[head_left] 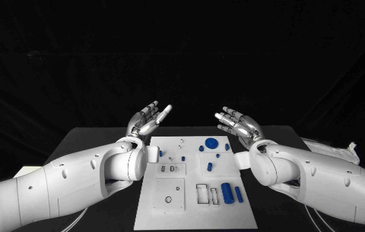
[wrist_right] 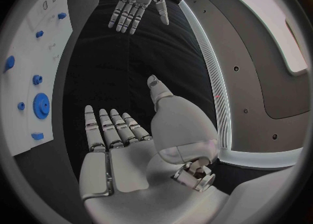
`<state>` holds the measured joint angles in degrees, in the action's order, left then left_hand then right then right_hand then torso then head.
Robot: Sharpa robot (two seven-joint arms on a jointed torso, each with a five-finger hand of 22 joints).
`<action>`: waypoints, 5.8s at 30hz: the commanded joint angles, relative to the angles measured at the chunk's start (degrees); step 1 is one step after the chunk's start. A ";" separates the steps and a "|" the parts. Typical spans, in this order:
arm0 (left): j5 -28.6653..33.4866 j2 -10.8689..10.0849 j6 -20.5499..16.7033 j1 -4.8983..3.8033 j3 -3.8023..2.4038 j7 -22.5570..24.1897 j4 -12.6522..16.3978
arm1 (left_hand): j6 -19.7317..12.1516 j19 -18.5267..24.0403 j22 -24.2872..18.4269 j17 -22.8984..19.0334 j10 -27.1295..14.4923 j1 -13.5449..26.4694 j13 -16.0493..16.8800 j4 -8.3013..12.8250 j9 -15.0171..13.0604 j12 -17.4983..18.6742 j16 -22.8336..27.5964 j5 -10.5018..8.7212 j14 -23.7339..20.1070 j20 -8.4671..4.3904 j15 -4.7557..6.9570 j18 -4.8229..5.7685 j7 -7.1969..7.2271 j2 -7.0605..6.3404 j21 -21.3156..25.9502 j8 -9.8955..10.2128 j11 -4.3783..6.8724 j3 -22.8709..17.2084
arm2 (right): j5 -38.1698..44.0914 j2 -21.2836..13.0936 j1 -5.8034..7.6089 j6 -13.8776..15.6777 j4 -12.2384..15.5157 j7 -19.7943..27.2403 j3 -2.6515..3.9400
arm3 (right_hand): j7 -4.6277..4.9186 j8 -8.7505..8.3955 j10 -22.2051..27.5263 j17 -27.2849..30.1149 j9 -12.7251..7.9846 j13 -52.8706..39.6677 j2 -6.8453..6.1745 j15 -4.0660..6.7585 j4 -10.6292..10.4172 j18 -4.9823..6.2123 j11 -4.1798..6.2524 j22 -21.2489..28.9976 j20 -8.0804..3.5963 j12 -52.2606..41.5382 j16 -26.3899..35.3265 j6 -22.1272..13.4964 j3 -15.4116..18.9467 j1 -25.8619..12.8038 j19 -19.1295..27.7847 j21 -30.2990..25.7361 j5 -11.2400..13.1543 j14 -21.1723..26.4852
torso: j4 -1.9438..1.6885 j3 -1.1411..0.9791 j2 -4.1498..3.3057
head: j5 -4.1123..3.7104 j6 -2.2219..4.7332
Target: Assemble the parts on the task board
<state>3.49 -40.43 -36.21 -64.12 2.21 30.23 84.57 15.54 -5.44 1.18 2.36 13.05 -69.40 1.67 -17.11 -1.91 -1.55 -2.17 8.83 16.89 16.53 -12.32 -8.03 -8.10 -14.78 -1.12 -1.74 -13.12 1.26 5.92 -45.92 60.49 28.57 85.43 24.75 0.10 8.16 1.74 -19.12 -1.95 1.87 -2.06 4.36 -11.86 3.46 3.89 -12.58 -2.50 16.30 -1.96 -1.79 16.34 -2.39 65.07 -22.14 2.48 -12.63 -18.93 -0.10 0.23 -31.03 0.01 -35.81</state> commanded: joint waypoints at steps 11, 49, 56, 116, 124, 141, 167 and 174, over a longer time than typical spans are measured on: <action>1.23 -1.75 5.10 -0.17 -0.06 3.17 0.53 | 30.87 -36.53 7.51 4.56 36.27 -5.38 3.03 1.05 -3.46 -7.91 -10.86 -2.37 35.44 -0.43 2.46 -2.43 -6.85 10.10 -15.94 -7.41 0.81 -7.65 | 16.14 -0.64 1.19 -4.80 -4.09 1.47 0.40 | 4.21 4.46 -39.28 -1.71 2.09 -1.44 0.37 4.58 9.76 6.69 2.93 -2.66 -2.74 -4.85 -6.56 36.39 -5.42 10.06 -31.87 9.24 1.43 -43.29 | 0.13 -0.22 -0.79 | -0.81 0.01; 2.25 -13.49 14.55 -2.04 -1.52 -2.08 19.50 | 41.14 -53.30 9.91 13.03 49.62 -9.09 2.38 7.08 -1.88 -5.08 -14.42 -2.52 53.76 -6.19 7.93 -2.23 -3.85 11.23 -24.80 -4.59 4.88 -5.23 | 91.65 0.99 9.80 -20.40 -3.53 -30.22 2.74 | -0.07 1.93 -51.36 -36.20 2.42 -1.86 -6.86 13.08 11.56 1.40 8.52 -55.33 -12.68 -1.67 -50.23 46.82 -16.09 3.91 -61.34 68.21 2.38 -67.03 | -4.60 0.71 -11.82 | -6.34 2.22; 2.41 -14.06 14.60 -2.19 -1.56 -2.28 20.04 | 41.11 -53.18 9.90 13.09 49.59 -9.01 2.38 7.09 -1.88 -4.98 -14.30 -2.52 53.62 -6.16 7.88 -2.23 -3.89 11.27 -24.79 -4.50 4.84 -5.17 | 95.09 1.02 9.87 -21.66 -3.56 -31.65 2.75 | 0.00 1.92 -49.77 -39.41 2.42 -1.75 -8.04 12.75 10.51 1.34 8.28 -58.39 -11.99 -1.54 -54.23 46.43 -16.89 3.63 -59.96 71.37 2.56 -66.02 | -4.91 0.63 -12.36 | -6.56 2.41; 2.88 -14.18 14.91 -2.24 -1.56 -4.47 20.09 | 40.71 -52.31 9.77 13.74 49.03 -8.97 2.34 7.57 -1.88 -3.83 -13.09 -2.42 52.78 -5.79 7.51 -2.27 -4.27 12.04 -24.71 -3.51 4.46 -4.96 | 96.69 3.17 9.53 -18.91 -5.89 -31.88 2.78 | -0.89 2.89 -51.93 -45.95 3.48 -1.74 -5.44 13.19 4.30 0.56 8.96 -65.27 -11.82 -1.81 -62.77 49.83 -23.11 5.36 -60.21 77.16 7.55 -65.60 | -6.13 0.65 -14.48 | -7.11 2.90; 2.88 -14.20 14.91 -2.24 -1.56 -4.76 20.00 | 40.61 -52.25 9.77 13.89 48.94 -9.26 2.33 7.82 -1.87 -3.64 -12.94 -2.40 52.80 -5.75 7.50 -2.29 -4.32 12.29 -24.75 -3.33 4.42 -5.13 | 96.62 3.14 9.56 -14.01 -4.85 -33.42 3.21 | -1.18 2.94 -52.89 -45.91 3.82 -1.75 -5.51 13.37 3.26 0.53 9.22 -65.50 -11.99 -1.79 -62.98 50.56 -23.69 5.13 -60.27 77.36 8.27 -65.58 | -6.28 0.69 -14.60 | -7.06 3.34; 2.89 -13.95 14.62 -2.24 -1.56 -4.77 19.79 | 40.30 -52.07 9.75 14.13 48.60 -9.68 2.30 8.28 -1.85 -3.18 -12.53 -2.40 52.65 -5.66 7.38 -2.29 -4.50 12.60 -24.81 -2.92 4.26 -5.41 | 96.13 8.80 9.70 -10.18 -10.38 -33.91 3.41 | -1.19 2.75 -53.03 -45.14 3.95 -1.69 -5.90 13.44 2.91 0.54 9.29 -65.47 -12.08 -1.61 -62.60 50.60 -24.10 5.25 -60.21 77.38 8.39 -65.39 | -6.66 0.72 -14.94 | -6.88 4.02; 2.89 -13.67 14.89 -2.25 -1.56 -4.99 19.70 | 40.28 -52.01 9.74 14.16 48.58 -9.70 2.30 8.33 -1.86 -3.13 -12.45 -2.41 52.58 -5.63 7.35 -2.28 -4.53 12.60 -24.80 -2.87 4.23 -5.42 | 96.20 12.41 9.68 -13.07 -13.91 -33.67 3.38 | -1.06 2.55 -52.85 -44.66 3.99 -1.65 -6.34 13.38 2.69 0.55 9.18 -65.32 -12.07 -1.53 -62.32 50.48 -24.19 5.15 -60.10 77.31 8.53 -65.24 | -7.18 0.99 -15.39 | -7.45 3.91; 2.89 -13.67 14.90 -2.26 -1.56 -5.03 19.78 | 40.27 -51.99 9.73 14.17 48.57 -9.71 2.30 8.35 -1.86 -3.11 -12.42 -2.41 52.56 -5.63 7.34 -2.28 -4.54 12.61 -24.80 -2.86 4.22 -5.43 | 96.53 12.96 9.68 -14.10 -14.49 -34.11 3.36 | -0.99 2.36 -52.64 -44.35 4.01 -1.62 -6.72 13.31 2.46 0.58 9.11 -65.19 -12.03 -1.50 -62.15 50.31 -24.23 5.02 -60.00 77.24 8.73 -65.15 | -7.21 1.00 -15.48 | -7.46 3.88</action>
<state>6.30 -54.21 -22.43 -66.27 0.69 25.02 104.18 55.98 -57.83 11.00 16.47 61.63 -79.08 4.03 -9.09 -3.82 -4.99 -14.81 6.58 69.95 10.93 -4.91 -10.28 -12.26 -2.64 -25.66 -4.81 -8.69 -4.18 101.76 -33.10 70.20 16.36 71.10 -8.91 3.48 7.36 4.00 -71.98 -46.36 4.86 -3.75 -1.68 1.24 6.38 4.83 -3.29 -67.76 4.62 -3.71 -64.25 66.32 -26.60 70.12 -82.25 79.66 -3.74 -84.03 -7.29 1.24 -46.45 -7.45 -31.90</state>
